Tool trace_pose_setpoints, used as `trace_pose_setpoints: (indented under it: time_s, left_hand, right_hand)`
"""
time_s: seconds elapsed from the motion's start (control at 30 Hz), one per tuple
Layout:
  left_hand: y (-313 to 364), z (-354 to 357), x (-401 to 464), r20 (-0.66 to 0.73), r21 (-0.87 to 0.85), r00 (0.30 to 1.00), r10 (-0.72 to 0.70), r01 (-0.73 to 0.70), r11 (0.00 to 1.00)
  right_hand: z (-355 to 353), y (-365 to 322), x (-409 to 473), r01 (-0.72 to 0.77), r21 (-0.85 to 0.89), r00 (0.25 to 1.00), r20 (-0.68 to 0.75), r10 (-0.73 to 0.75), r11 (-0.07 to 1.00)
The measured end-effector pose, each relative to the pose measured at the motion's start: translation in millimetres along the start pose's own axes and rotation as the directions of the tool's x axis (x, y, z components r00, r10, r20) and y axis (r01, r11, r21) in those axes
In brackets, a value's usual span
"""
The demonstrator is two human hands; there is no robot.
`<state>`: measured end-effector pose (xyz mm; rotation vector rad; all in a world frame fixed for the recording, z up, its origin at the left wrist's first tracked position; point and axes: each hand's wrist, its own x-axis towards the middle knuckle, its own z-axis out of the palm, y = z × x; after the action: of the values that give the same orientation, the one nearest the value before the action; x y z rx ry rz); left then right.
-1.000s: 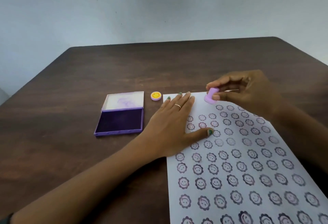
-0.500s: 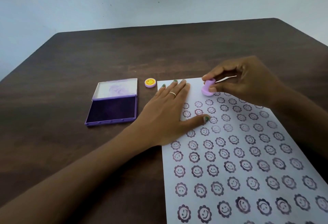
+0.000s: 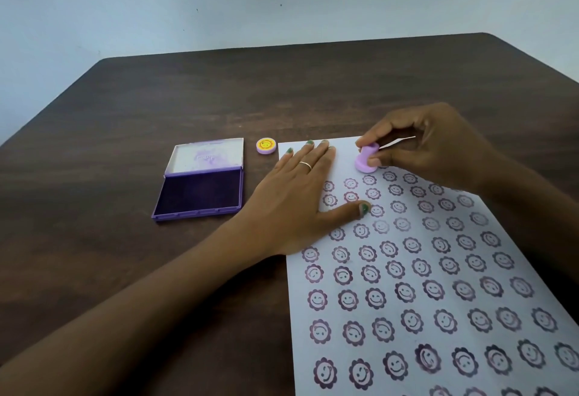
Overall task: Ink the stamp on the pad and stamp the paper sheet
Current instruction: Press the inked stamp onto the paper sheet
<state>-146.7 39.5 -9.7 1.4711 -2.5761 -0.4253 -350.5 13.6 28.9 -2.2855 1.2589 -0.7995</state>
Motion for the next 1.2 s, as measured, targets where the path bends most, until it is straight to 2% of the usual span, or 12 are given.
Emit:
trace_pose_setpoints:
  time_s: [0.3, 1.2]
  left_hand:
    - [-1, 0, 1, -0.009, -0.006, 1.000, 0.000, 0.000, 1.000]
    - [0, 0, 0, -0.017, -0.008, 1.000, 0.002, -0.002, 1.000]
  right_hand:
    - [2, -4, 1, -0.021, -0.059, 1.000, 0.016, 0.022, 0.998]
    - [1, -13, 3, -0.098, -0.076, 0.995, 0.008, 0.099, 0.992]
